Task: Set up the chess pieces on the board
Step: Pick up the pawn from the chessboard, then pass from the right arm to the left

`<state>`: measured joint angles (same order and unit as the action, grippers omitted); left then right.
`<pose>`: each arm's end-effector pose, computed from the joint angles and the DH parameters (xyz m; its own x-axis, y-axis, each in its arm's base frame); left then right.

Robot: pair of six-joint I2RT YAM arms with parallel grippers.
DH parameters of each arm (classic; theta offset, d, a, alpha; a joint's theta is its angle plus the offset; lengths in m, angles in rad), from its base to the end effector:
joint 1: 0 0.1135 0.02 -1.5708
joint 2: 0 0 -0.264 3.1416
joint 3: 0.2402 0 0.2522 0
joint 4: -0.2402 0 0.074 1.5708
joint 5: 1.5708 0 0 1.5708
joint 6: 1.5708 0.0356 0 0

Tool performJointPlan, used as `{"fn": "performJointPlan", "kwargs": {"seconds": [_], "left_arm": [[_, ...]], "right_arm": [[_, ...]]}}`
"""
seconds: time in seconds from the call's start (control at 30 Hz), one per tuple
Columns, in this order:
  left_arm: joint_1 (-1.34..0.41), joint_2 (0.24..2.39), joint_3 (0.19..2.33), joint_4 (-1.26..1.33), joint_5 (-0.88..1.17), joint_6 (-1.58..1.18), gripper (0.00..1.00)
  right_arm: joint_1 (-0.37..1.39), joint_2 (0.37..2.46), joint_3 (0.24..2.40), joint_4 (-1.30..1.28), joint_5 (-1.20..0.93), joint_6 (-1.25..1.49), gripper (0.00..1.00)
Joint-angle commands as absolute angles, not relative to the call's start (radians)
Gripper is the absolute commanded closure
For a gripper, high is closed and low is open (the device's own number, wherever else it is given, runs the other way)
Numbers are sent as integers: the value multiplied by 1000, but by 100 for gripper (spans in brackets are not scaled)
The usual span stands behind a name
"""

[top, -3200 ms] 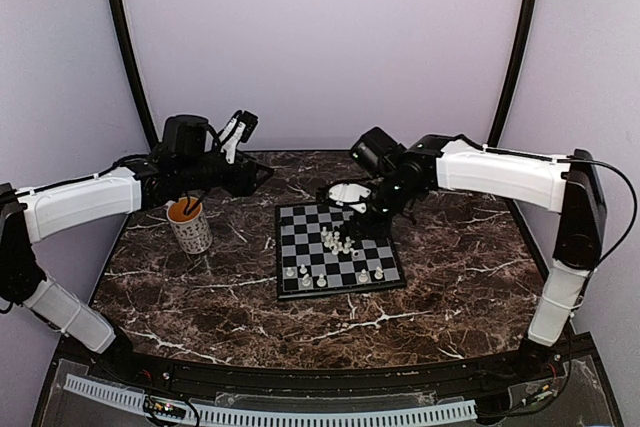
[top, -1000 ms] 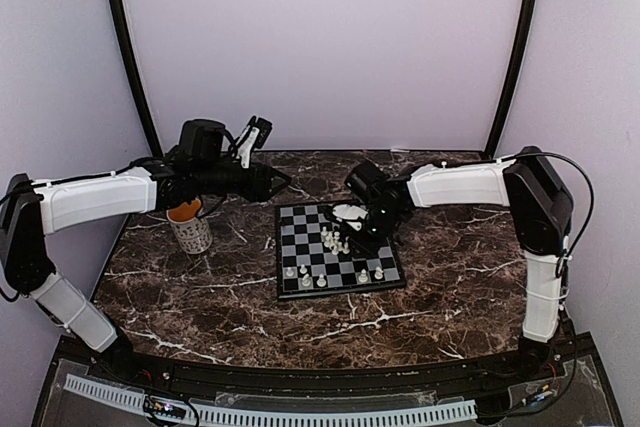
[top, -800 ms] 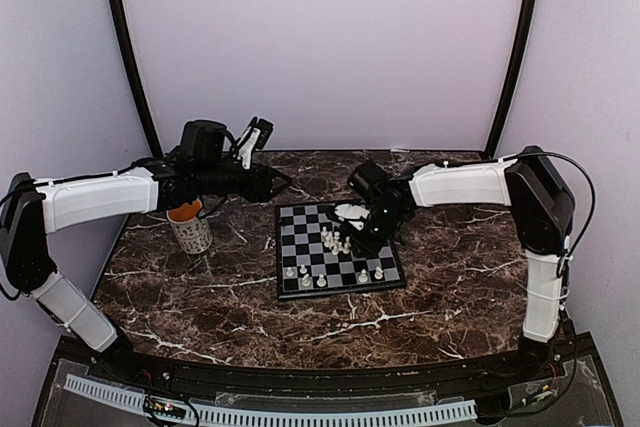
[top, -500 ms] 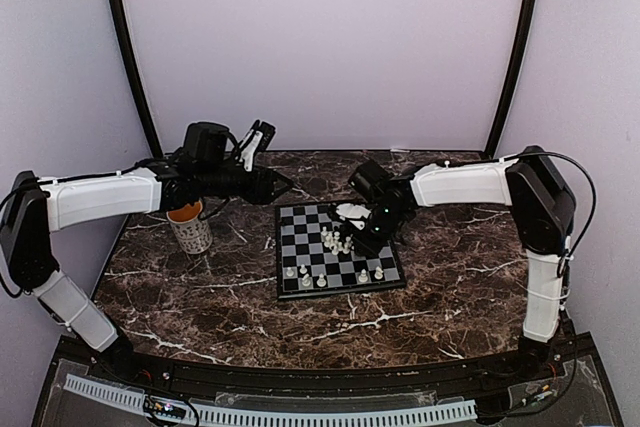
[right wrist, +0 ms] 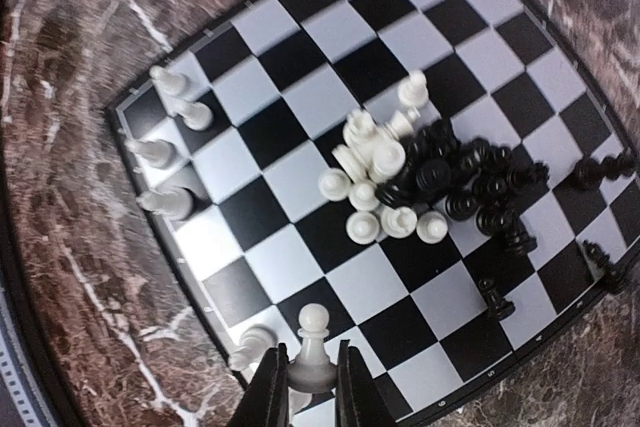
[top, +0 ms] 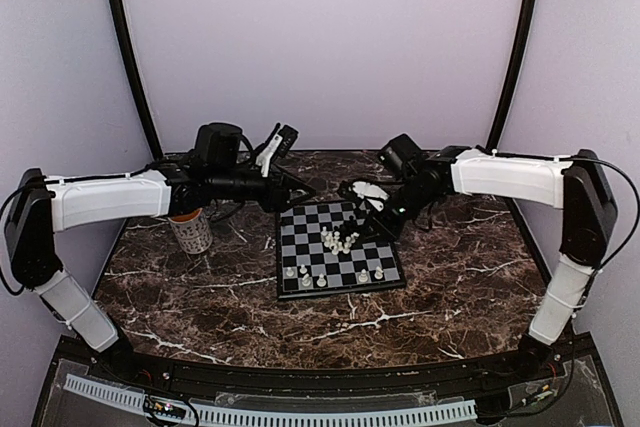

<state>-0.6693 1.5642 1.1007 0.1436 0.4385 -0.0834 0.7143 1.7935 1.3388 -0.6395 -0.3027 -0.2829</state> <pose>0.2769 -0.2383 0.2882 -0.3189 0.1561 -0.9348 0.8542 0.4746 -0.2121 0.2758 0.2532 0.2213 -0.4413 -0.7353 -0.5145 -0.8871 0.4440 0.1263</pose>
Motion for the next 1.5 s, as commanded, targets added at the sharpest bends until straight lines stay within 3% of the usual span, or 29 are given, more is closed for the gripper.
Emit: {"fn": "performJointPlan", "kwargs": {"seconds": [0.0, 0.33, 0.87, 1.47], "left_arm": [[-730, 1582, 1157, 207, 567, -21, 53], [-744, 1690, 1213, 346, 787, -257, 57], [-748, 1807, 1224, 393, 887, -470, 61], [-747, 1858, 1234, 484, 985, -543, 86]], "right_arm": [[702, 1692, 1345, -630, -522, -333, 93], [696, 1624, 1391, -660, -653, -352, 92], [682, 1615, 1409, -633, -644, -314, 90], [679, 1615, 1385, -618, -632, -313, 88]]}}
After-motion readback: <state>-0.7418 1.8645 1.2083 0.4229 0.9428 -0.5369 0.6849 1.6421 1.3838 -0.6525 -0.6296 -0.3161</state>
